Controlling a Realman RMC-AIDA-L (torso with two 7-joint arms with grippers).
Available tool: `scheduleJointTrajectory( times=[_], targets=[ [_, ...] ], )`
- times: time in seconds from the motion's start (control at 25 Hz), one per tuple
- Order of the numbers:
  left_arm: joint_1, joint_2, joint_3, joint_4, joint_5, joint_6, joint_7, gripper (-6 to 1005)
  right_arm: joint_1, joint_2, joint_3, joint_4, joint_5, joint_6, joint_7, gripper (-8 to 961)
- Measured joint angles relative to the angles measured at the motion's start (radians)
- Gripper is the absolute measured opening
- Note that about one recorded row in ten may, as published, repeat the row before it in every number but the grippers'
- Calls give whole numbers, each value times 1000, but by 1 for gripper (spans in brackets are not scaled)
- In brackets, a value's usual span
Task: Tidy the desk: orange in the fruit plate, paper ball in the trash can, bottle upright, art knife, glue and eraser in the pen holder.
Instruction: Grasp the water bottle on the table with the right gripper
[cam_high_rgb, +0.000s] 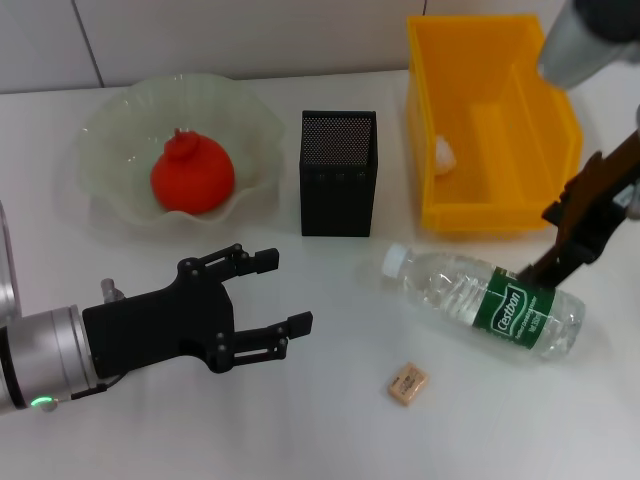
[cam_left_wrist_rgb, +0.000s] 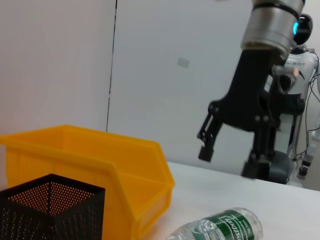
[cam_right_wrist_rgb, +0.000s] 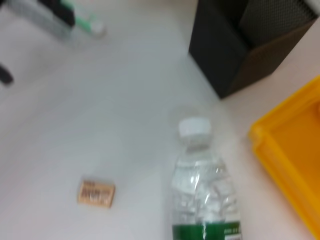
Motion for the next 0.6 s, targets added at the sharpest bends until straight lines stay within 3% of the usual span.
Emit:
scheduleJointTrajectory(
  times=[0.2,0.6],
  targets=[
    [0,0,0,-3,0,-5,-1,832,-20,12,-104,22,-35,31,12,832],
    [5,0,0,-7,-1,-8,3,832,-58,13,-185,145,-28,193,94,832]
  ],
)
